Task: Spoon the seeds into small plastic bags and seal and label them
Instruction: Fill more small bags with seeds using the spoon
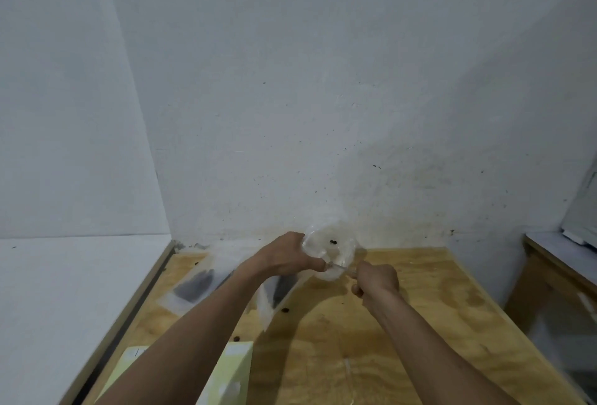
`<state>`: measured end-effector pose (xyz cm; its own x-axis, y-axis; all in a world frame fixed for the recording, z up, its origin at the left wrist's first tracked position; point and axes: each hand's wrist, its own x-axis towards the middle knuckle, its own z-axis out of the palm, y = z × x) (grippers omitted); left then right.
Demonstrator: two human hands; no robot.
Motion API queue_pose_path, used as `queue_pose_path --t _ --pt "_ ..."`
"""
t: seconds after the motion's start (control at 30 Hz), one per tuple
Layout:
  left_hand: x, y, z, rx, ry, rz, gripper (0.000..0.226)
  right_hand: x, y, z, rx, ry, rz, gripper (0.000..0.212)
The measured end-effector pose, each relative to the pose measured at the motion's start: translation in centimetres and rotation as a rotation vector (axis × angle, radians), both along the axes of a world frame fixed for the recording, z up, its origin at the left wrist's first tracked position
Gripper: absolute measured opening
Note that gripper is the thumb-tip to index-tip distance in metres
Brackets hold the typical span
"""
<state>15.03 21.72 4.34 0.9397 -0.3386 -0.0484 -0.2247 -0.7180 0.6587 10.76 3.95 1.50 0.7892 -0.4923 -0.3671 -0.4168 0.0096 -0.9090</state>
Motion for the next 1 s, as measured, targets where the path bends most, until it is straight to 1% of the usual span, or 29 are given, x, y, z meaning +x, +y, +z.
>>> queue_pose_path --t 0.07,0.17,0.3,0.37,0.47,0.57,0.6,0.67,0.73,0.9,0.93,0.97,1.0 --pt "0.4 0.7 -0.3 -0.042 0.022 0.028 0.040 -0.2 -0.7 0.2 0.027 -0.015 -0.024 0.021" --pt "0.7 1.1 -0.2 -0.128 0.066 0.073 0.032 -0.7 -1.7 1.3 -0.024 -0.032 0.012 0.022" --pt "0.9 0.9 0.0 -0.218 0.125 0.120 0.038 -1.5 -2.7 3.5 -0.117 -0.074 0.058 0.027" --pt "0.8 0.8 0.3 -0.296 0.172 0.164 0.038 -1.8 -3.3 4.5 -0.171 -0.108 0.074 0.028" --pt "0.7 0.8 0.8 -0.372 0.242 0.233 0.055 -2.1 -4.3 6.1 -0.229 -0.143 0.095 0.029" --pt "0.7 0.7 0.7 -0.420 0.289 0.216 0.087 -2.2 -5.0 7.5 -0.258 -0.165 0.112 0.029" --pt "0.5 0.6 0.8 -0.425 0.296 0.198 0.089 -2.2 -5.1 7.8 -0.263 -0.172 0.119 0.029" --pt "0.3 0.2 0.8 -0.445 0.286 0.162 0.081 -2.2 -5.2 8.2 -0.256 -0.182 0.128 0.029" --pt "-0.1 0.0 1.1 -0.455 0.259 0.158 0.069 -2.2 -5.2 8.3 -0.239 -0.185 0.128 0.029" --pt "-1.6 0.4 1.9 -0.467 0.209 0.198 0.030 -2.4 -5.4 8.2 -0.249 -0.177 0.131 0.031" --pt "-1.9 0.6 2.1 -0.472 0.194 0.206 0.025 -2.4 -5.5 8.4 -0.263 -0.178 0.130 0.031" --pt "-2.1 0.8 2.2 -0.477 0.175 0.213 0.027 -2.5 -5.5 8.6 -0.280 -0.179 0.133 0.031" --pt "-2.2 1.0 2.3 -0.484 0.155 0.215 0.033 -2.6 -5.6 8.9 -0.291 -0.187 0.137 0.031"
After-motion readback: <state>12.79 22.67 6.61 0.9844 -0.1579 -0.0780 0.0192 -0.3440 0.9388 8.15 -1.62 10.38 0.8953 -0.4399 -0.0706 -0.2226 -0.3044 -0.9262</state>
